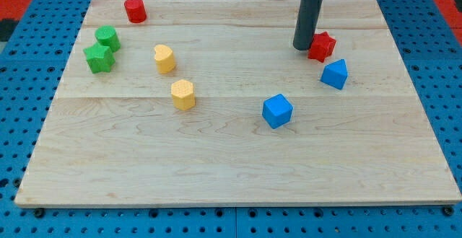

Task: Move the red circle to the top left of the red star

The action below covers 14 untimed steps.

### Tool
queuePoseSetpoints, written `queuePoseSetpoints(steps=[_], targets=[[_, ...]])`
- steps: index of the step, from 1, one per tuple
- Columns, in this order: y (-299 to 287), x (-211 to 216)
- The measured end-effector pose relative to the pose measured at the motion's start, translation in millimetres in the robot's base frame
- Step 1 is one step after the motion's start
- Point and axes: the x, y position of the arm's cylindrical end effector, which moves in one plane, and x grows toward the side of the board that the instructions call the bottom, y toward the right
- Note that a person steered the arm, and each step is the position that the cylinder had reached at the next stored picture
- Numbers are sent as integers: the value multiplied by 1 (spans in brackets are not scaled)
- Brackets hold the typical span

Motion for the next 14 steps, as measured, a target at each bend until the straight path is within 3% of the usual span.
queuePoseSetpoints(steps=[3,4,6,8,11,12,13,14], targets=[[-66,-126],[-93,-136],[-114,-136],[-226,-137],[-320,-121],[-313,-77],[-290,-76],[-352,-82]])
